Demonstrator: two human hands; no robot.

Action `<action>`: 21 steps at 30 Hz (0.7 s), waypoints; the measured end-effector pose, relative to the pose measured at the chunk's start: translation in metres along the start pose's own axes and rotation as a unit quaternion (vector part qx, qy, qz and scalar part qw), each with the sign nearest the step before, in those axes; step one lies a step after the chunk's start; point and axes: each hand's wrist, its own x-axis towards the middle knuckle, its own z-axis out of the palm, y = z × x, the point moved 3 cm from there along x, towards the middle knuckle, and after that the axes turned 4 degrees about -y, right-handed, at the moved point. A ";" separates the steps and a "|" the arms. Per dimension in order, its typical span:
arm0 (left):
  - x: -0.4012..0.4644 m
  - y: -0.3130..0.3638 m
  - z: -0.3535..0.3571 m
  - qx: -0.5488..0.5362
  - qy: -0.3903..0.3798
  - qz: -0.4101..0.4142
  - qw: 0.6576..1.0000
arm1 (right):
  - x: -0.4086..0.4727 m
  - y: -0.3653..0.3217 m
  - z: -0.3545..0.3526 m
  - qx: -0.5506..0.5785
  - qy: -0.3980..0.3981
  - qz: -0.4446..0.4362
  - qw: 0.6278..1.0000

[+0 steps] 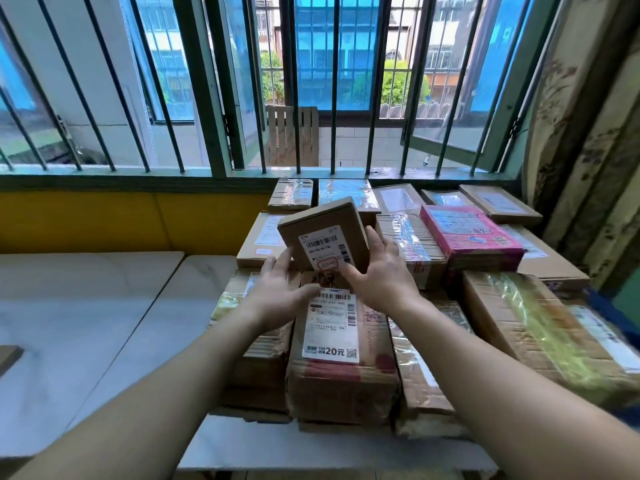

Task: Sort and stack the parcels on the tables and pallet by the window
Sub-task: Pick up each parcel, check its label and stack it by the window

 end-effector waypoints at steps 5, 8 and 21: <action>0.025 -0.002 -0.009 -0.048 -0.002 0.036 0.998 | 0.023 -0.013 0.001 0.014 0.005 -0.003 1.000; 0.044 -0.006 -0.013 -0.086 -0.027 0.060 0.994 | 0.033 -0.022 0.003 0.028 0.014 -0.012 0.999; 0.108 0.017 -0.020 -0.055 0.004 0.152 0.987 | 0.089 -0.026 -0.004 0.082 0.051 0.008 0.995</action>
